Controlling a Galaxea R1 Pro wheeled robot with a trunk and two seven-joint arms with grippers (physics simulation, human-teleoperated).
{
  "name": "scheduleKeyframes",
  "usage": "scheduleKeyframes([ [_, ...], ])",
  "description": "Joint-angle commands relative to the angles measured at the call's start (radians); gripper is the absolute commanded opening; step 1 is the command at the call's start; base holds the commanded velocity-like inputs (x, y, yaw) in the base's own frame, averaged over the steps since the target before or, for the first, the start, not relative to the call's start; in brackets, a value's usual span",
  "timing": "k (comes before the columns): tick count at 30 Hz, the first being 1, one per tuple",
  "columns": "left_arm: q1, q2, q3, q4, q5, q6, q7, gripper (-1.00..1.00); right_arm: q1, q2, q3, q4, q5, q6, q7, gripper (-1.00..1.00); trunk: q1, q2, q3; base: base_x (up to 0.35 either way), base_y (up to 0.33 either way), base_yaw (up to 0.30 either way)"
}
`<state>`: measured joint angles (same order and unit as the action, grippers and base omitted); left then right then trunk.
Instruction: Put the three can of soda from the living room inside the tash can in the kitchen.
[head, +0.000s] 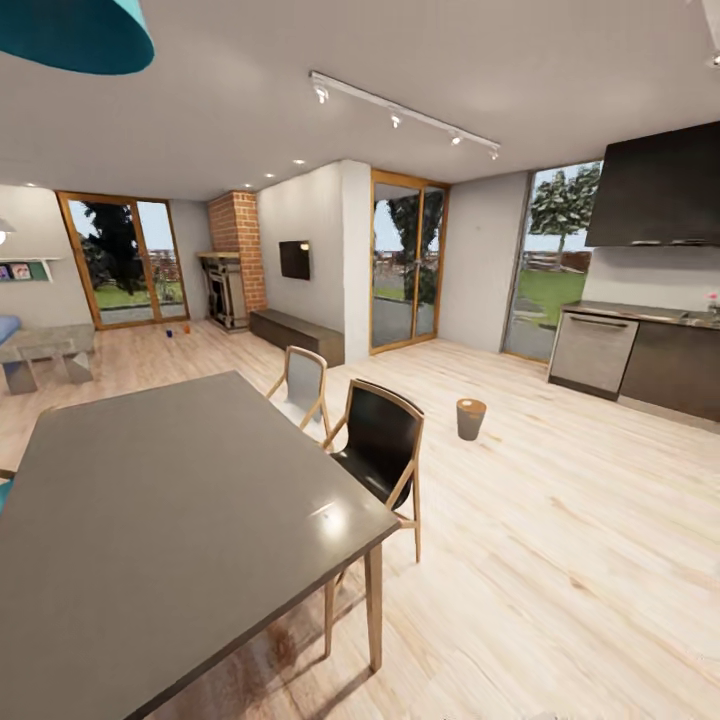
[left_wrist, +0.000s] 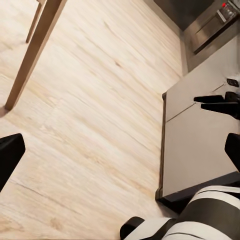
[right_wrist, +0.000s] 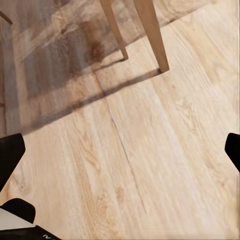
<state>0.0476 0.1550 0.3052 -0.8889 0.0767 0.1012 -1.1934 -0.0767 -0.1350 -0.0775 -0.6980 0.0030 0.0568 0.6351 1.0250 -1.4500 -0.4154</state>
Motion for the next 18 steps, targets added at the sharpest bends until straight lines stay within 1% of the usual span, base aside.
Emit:
scheduleKeyframes([
  [1,0.000,0.000,0.000,0.000,0.000,0.000,0.000,1.00,0.000,0.000,0.000,0.000,0.000,0.000,0.000,1.00,0.000,0.000,0.000,0.003,0.002,-0.256],
  [18,0.000,0.000,0.000,0.000,0.000,0.000,0.000,1.00,0.000,0.000,-0.001,0.000,0.000,0.000,0.000,1.00,0.000,0.000,0.010,0.001,0.000,-0.258],
])
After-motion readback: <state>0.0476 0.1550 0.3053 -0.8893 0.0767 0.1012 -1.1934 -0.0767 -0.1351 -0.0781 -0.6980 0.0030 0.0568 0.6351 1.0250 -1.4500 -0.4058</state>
